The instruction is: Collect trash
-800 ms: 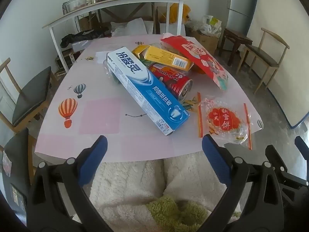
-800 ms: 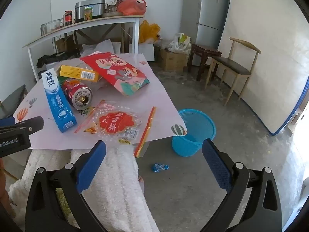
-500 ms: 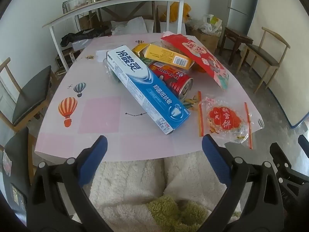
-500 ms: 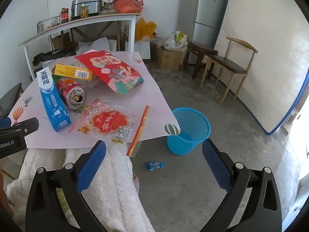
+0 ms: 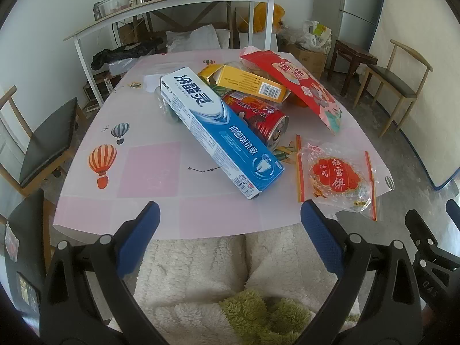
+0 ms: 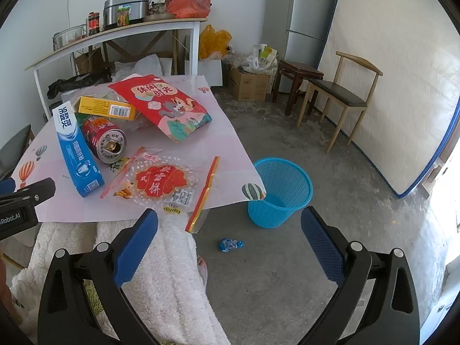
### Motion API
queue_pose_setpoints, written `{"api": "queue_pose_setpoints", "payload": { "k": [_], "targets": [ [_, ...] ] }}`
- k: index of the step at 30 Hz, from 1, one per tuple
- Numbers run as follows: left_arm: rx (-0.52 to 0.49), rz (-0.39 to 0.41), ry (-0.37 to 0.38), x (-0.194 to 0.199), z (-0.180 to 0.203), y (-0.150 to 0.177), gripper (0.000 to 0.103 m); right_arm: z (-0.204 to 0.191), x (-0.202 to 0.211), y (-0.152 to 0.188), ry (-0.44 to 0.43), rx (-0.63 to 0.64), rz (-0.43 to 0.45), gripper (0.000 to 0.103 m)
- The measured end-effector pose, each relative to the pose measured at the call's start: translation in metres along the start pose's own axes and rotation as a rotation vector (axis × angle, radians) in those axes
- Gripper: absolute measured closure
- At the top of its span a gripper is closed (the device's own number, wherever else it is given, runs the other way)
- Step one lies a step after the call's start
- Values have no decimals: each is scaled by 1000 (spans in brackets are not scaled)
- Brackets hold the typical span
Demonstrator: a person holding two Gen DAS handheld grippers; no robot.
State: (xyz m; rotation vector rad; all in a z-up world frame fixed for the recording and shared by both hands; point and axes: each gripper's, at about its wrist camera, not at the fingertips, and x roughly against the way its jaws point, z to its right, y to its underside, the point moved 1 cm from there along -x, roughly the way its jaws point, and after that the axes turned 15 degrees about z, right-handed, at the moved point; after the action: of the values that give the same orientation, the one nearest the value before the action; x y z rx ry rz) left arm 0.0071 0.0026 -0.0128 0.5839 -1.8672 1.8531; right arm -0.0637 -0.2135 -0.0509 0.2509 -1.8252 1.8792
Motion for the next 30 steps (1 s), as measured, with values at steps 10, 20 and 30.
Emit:
{"api": "queue_pose_setpoints", "payload": {
  "k": [10, 20, 30],
  "targets": [
    [-4, -1, 0, 0, 0, 0, 9, -1, 0, 0, -2, 2, 0, 6],
    [-2, -1, -3, 2, -1, 1, 9, -1, 2, -1, -14, 0, 0, 6],
    [-3, -3, -3, 2, -3, 1, 9, -3, 1, -1, -25, -4, -2, 6]
  ]
}}
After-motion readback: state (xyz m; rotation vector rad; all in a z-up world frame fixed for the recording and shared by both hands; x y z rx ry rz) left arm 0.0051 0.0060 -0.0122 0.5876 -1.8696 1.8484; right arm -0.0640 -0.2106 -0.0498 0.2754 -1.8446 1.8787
